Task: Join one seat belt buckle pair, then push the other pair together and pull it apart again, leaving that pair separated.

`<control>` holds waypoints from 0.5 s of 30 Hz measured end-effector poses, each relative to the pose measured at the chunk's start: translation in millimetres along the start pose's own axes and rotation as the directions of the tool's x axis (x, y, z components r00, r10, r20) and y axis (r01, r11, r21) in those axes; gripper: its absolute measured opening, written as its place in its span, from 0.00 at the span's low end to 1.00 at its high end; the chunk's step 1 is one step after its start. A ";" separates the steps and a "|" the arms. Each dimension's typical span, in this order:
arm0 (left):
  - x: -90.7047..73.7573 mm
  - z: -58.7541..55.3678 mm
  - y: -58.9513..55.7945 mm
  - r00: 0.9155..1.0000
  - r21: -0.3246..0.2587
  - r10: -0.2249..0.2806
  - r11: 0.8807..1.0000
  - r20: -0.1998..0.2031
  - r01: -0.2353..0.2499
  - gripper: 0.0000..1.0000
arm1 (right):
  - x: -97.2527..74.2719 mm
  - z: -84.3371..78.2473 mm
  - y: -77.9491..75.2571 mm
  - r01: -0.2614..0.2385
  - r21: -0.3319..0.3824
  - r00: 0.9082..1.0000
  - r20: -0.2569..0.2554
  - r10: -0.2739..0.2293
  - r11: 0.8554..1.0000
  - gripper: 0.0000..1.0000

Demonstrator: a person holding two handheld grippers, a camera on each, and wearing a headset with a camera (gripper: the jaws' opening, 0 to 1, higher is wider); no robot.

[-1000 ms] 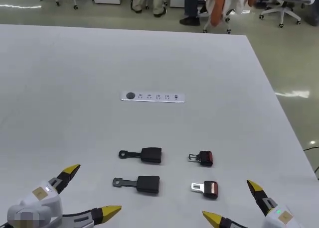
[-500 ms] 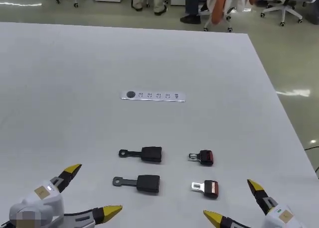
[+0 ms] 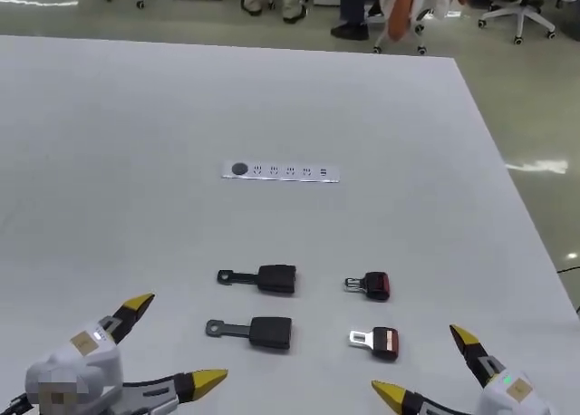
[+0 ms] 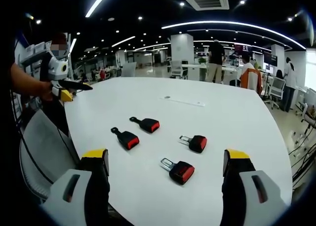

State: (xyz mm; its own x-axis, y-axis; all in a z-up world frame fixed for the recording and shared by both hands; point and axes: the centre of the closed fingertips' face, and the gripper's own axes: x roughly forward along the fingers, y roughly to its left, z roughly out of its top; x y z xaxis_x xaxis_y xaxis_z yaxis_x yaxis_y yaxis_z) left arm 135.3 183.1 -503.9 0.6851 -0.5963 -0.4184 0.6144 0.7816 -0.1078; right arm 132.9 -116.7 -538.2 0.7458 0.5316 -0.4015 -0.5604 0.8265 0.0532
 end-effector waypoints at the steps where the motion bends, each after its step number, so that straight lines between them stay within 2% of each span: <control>1: 0.6 -0.1 0.1 1.000 -0.001 -0.001 1.000 -0.001 0.001 1.00 | 0.4 -0.2 -0.1 0.000 -0.001 1.000 -0.001 0.000 1.000 0.96; 5: 3.1 2.9 -4.6 1.000 -0.001 -0.006 1.000 -0.004 0.006 1.00 | 2.6 -4.2 -3.0 -0.004 -0.005 1.000 -0.012 0.004 1.000 0.95; 15: 12.2 -5.4 1.4 1.000 -0.006 -0.017 1.000 -0.014 0.017 1.00 | 6.6 -8.3 -4.9 -0.011 -0.003 0.999 -0.033 0.011 1.000 0.94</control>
State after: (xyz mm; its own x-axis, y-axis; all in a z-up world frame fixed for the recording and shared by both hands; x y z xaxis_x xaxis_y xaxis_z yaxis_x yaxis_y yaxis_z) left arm 142.4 177.9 -514.0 0.6688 -0.6072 -0.4290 0.6240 0.7721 -0.1202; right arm 137.6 -118.8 -548.7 0.7272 0.5342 -0.4309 -0.5699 0.8199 0.0548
